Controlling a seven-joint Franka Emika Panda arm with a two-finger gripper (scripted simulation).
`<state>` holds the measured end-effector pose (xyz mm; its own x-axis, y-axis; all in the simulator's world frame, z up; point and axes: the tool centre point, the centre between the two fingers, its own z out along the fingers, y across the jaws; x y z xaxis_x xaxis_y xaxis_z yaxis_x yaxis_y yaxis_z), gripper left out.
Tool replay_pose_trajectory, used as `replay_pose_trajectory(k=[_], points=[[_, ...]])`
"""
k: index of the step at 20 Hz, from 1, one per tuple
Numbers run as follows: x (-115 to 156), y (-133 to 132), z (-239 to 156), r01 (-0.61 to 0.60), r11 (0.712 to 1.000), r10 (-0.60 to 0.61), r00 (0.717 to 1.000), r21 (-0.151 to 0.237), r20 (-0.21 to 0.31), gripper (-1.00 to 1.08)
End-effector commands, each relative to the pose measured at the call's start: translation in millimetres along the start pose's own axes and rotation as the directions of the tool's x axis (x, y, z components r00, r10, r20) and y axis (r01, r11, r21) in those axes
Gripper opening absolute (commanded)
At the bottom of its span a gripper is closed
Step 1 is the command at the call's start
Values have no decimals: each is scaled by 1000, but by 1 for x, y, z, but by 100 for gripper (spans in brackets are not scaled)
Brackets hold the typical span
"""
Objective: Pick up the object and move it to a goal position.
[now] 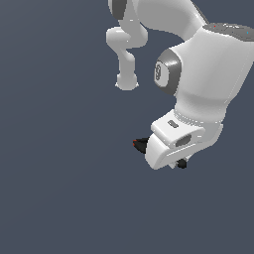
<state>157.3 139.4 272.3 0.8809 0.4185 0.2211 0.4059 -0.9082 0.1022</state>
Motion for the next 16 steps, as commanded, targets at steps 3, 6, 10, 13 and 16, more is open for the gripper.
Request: replay_pose_trajectory(k=[3, 6, 10, 13, 16], points=[[4, 0, -5, 0, 1000, 0, 1000, -1, -3, -100], [3, -1, -3, 1, 1000, -1, 1000, 0, 0, -100], [2, -2, -11, 1, 1000, -1, 1000, 0, 0, -100], [0, -3, -24, 1, 1000, -1, 1000, 0, 0, -100], [-2, -4, -43, 1, 1000, -1, 1000, 0, 0, -100]])
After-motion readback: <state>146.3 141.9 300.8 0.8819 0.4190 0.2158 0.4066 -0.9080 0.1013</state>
